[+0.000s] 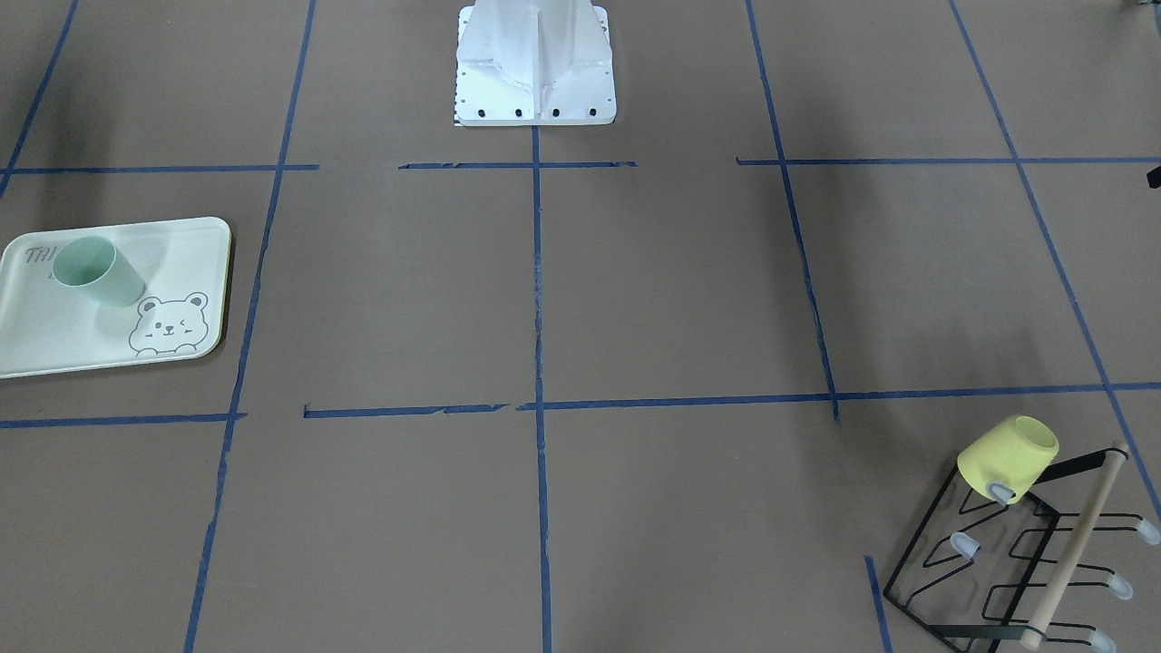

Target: Left arm grabs green cup and hands to right arm on tray

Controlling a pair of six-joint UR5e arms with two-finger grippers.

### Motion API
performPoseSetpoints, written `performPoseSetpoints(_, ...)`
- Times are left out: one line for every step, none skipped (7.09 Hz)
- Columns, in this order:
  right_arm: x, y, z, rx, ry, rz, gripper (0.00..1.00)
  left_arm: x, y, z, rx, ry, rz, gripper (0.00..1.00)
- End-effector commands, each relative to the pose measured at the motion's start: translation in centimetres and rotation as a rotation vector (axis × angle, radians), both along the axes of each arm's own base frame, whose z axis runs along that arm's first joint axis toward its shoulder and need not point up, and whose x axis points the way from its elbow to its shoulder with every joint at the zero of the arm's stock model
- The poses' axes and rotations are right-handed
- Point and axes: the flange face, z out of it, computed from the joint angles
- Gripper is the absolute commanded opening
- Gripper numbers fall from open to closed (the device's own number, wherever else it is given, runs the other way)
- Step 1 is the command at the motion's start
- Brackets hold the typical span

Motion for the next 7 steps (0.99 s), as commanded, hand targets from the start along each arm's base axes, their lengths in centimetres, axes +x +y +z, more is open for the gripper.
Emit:
performPoseSetpoints(0.0,0.2,0.0,0.0,0.001,-0.001,1.0,0.0,-0.2,0.0,0.007,0.003,0.0,1.0)
performPoseSetpoints(0.1,0.2,-0.1,0.003,0.006,0.0,1.0,-0.1,-0.1,-0.4,0.018,-0.001,-0.002,1.0)
performPoseSetpoints(0.1,0.3,-0.7,0.013,0.005,0.002,1.0,-0.1,0.1,0.0,0.013,0.0,-0.001,1.0)
performPoseSetpoints(0.5,0.3,-0.7,0.014,0.005,0.012,1.0,0.0,-0.4,-0.7,0.03,0.001,0.0,1.0)
performPoseSetpoints(1.7,0.5,-0.7,0.021,0.005,0.045,1.0,0.0,-1.3,-1.2,0.04,0.005,0.0,1.0)
performPoseSetpoints(1.7,0.5,-0.7,0.026,0.003,0.047,1.0,0.0,-1.5,-0.9,0.034,0.004,0.0,1.0)
performPoseSetpoints(1.6,0.5,-0.7,0.018,0.0,0.056,1.0,0.0,-1.5,-1.1,0.039,0.005,0.0,1.0)
